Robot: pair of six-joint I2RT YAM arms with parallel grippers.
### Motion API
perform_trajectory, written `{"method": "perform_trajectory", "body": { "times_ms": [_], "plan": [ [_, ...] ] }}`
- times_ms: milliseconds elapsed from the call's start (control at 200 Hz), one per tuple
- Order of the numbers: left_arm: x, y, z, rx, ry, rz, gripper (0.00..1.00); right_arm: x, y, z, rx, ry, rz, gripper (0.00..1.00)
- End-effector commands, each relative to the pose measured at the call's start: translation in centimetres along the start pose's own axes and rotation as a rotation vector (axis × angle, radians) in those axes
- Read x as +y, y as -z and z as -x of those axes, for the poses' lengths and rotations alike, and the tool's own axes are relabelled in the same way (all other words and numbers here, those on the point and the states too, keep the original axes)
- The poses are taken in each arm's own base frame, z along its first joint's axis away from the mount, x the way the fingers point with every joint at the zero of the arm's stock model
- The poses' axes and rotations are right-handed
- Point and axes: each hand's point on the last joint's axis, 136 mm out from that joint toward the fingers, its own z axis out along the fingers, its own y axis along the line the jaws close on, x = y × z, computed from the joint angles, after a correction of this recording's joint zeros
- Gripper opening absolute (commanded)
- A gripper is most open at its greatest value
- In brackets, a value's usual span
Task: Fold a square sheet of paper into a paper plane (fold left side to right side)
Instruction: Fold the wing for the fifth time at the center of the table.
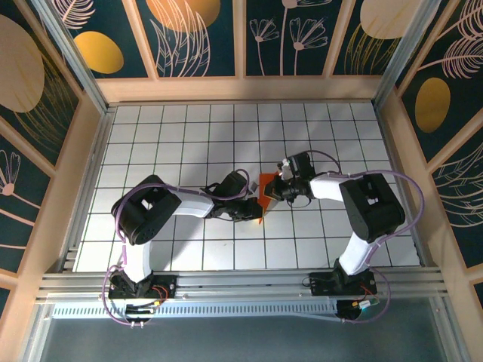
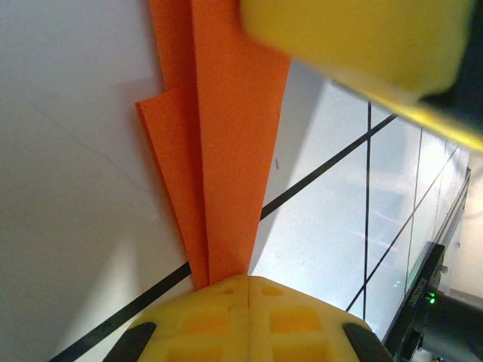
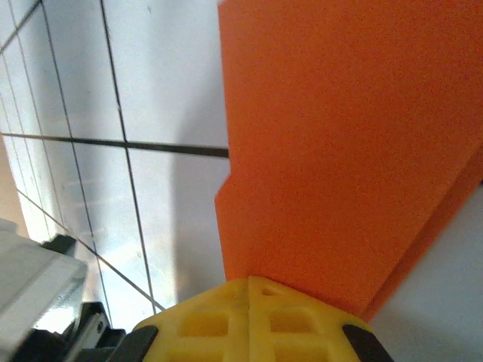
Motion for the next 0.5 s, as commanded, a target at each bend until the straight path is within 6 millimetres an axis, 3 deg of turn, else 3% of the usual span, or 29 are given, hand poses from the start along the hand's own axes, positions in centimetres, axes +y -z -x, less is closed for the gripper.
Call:
{"method": "perform_trajectory", "body": {
  "times_ms": [0, 225, 495],
  "plan": [
    [4.6, -0.6, -2.2, 0.052, 0.045, 0.163, 0.0, 0.7, 1.1, 1.8, -0.041, 0.022, 0.033, 0.0],
    [3.2, -0.5, -1.6, 0.033, 0.029, 0.124, 0.0, -1.3, 0.1, 2.3, -0.026, -0.018, 0.018, 0.0],
    [-2.3, 0.6, 1.4, -0.023, -0.025, -0.004, 0.0, -4.3, -0.9, 1.2, 0.005, -0.053, -0.078, 0.0]
  ]
}}
